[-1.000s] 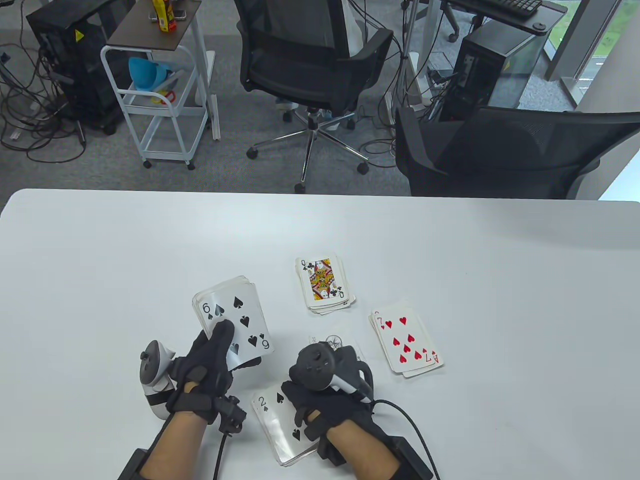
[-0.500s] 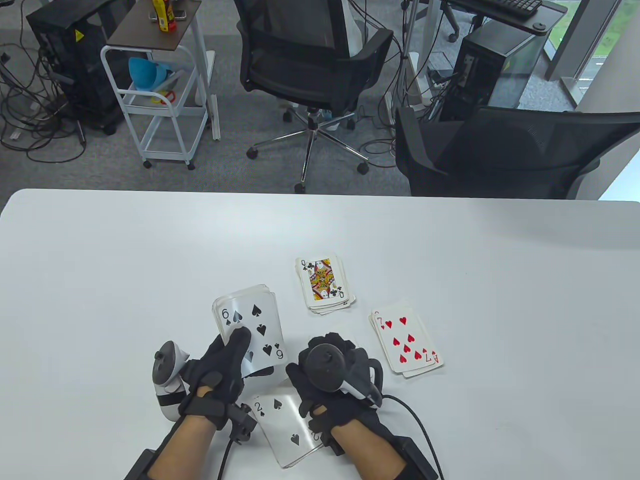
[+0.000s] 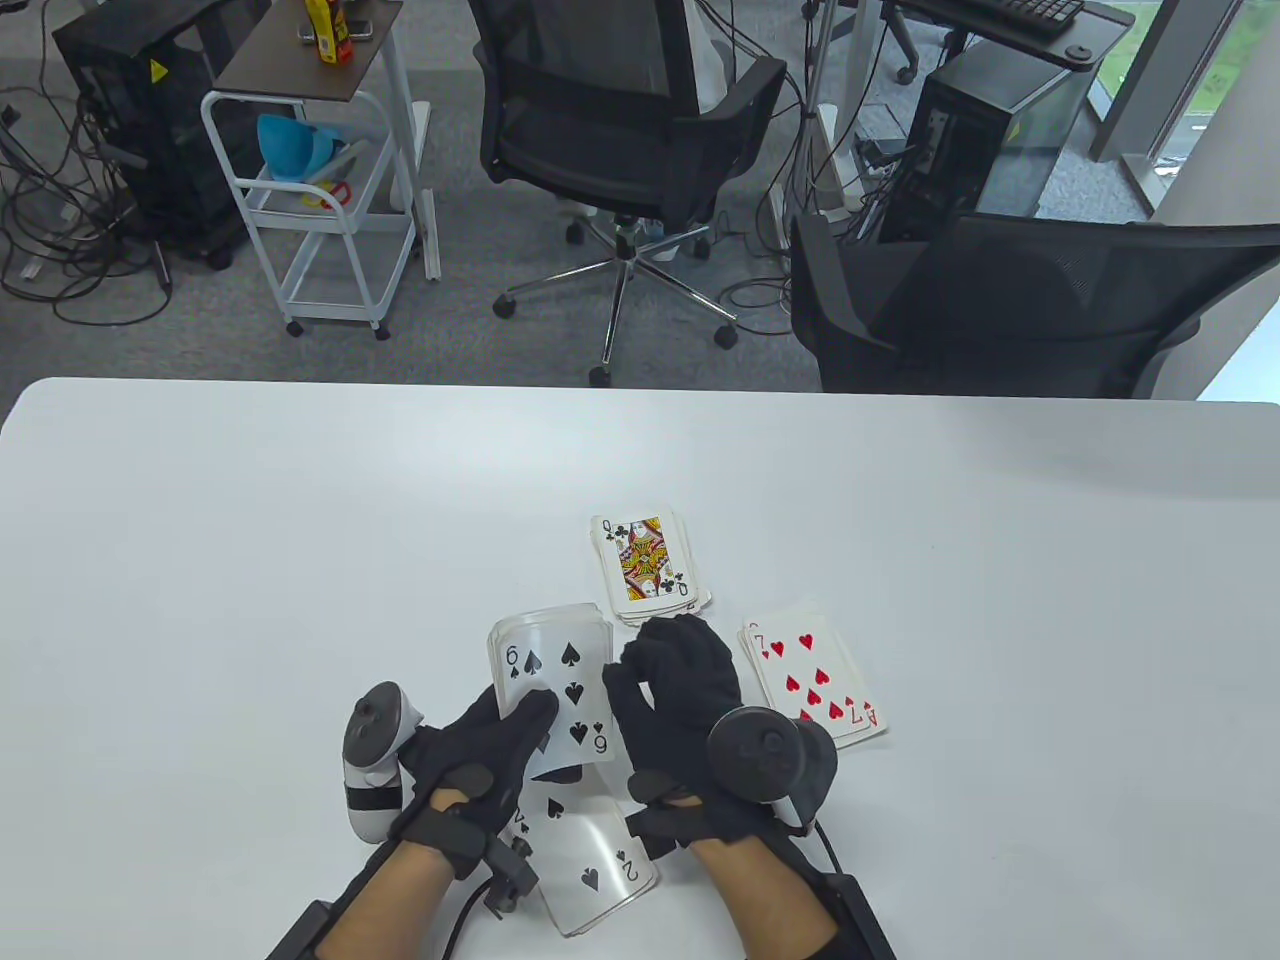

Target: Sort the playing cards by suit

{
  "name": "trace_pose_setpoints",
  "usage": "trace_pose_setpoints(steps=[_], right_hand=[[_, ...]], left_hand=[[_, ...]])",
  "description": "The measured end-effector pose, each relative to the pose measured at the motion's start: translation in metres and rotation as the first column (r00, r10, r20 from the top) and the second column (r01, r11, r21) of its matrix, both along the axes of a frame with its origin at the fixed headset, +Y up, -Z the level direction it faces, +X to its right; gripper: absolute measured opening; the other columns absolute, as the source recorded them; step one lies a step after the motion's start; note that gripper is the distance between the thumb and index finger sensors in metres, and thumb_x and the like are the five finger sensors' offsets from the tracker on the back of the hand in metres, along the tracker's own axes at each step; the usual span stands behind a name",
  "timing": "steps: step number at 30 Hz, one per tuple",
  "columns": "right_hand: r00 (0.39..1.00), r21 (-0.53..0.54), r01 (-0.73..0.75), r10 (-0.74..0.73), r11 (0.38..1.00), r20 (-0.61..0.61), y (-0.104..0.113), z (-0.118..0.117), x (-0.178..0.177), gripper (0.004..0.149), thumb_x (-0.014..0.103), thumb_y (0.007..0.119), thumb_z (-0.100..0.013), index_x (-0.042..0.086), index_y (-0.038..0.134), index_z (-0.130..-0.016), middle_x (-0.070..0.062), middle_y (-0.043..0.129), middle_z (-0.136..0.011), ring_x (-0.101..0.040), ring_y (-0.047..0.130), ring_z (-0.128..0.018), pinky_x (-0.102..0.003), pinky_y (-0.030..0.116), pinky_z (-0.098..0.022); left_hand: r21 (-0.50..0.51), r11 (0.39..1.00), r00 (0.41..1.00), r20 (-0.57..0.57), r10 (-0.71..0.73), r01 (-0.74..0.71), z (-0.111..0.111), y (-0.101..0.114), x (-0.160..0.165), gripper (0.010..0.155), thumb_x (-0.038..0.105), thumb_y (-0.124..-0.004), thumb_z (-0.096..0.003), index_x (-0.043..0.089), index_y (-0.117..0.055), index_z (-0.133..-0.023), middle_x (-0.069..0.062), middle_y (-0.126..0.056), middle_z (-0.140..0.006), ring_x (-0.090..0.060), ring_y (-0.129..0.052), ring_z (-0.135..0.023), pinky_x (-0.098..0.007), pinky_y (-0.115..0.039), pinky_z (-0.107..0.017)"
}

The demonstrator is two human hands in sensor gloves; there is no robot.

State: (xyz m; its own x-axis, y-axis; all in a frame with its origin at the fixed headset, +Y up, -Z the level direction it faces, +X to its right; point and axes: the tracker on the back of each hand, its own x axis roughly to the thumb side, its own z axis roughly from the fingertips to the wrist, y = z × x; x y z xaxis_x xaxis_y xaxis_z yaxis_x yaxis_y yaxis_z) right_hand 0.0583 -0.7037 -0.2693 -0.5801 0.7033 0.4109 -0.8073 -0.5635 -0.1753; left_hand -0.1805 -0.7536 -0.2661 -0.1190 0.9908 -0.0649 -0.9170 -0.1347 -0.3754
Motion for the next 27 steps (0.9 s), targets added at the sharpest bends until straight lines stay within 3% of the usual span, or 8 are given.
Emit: trace_pose_setpoints(steps=[8,12,19,27], right_hand=[[1.000,-0.010,-0.009,0.009,1.000,0.001,-0.001,-0.001,0.000,0.055,0.050,0.079,-0.055,0.006,0.077,-0.088,-0.023,0.066,-0.102,-0.054,0.052,-0.098,-0.073,0.042,-0.066],[0.995,0.012,-0.084,0.083,0.996,0.050,0.003,0.003,-0.002,0.055,0.054,0.082,-0.053,0.006,0.079,-0.079,-0.022,0.068,-0.100,-0.053,0.054,-0.097,-0.072,0.044,-0.066],[0.999,0.043,-0.034,0.032,0.999,0.037,0.008,0.005,-0.003,0.047,0.046,0.089,-0.051,0.003,0.082,-0.071,-0.020,0.073,-0.096,-0.051,0.060,-0.096,-0.071,0.047,-0.067],[1.000,0.027,0.003,-0.003,1.000,0.014,0.006,0.005,-0.005,0.040,0.036,0.084,-0.054,0.000,0.086,-0.071,-0.019,0.078,-0.094,-0.050,0.065,-0.095,-0.071,0.048,-0.067]], left_hand=[[0.004,0.999,0.999,-0.004,-0.047,0.047,0.001,-0.001,0.003,0.053,0.048,-0.079,-0.0580,0.027,-0.065,-0.104,-0.002,-0.085,-0.098,-0.030,-0.096,-0.080,-0.041,-0.094,-0.048],[0.031,0.995,0.995,0.002,-0.100,0.100,0.003,0.002,0.004,0.052,0.048,-0.081,-0.0573,0.026,-0.067,-0.103,-0.001,-0.087,-0.096,-0.030,-0.099,-0.078,-0.040,-0.095,-0.047],[0.017,0.995,0.995,-0.007,-0.097,0.097,0.002,-0.001,0.002,0.052,0.048,-0.084,-0.0564,0.025,-0.070,-0.101,-0.001,-0.090,-0.093,-0.029,-0.101,-0.075,-0.038,-0.096,-0.044],[-0.007,0.996,0.996,-0.017,-0.085,0.085,-0.001,-0.006,-0.006,0.053,0.051,-0.083,-0.0563,0.025,-0.071,-0.101,-0.002,-0.090,-0.093,-0.029,-0.100,-0.075,-0.038,-0.096,-0.044]])
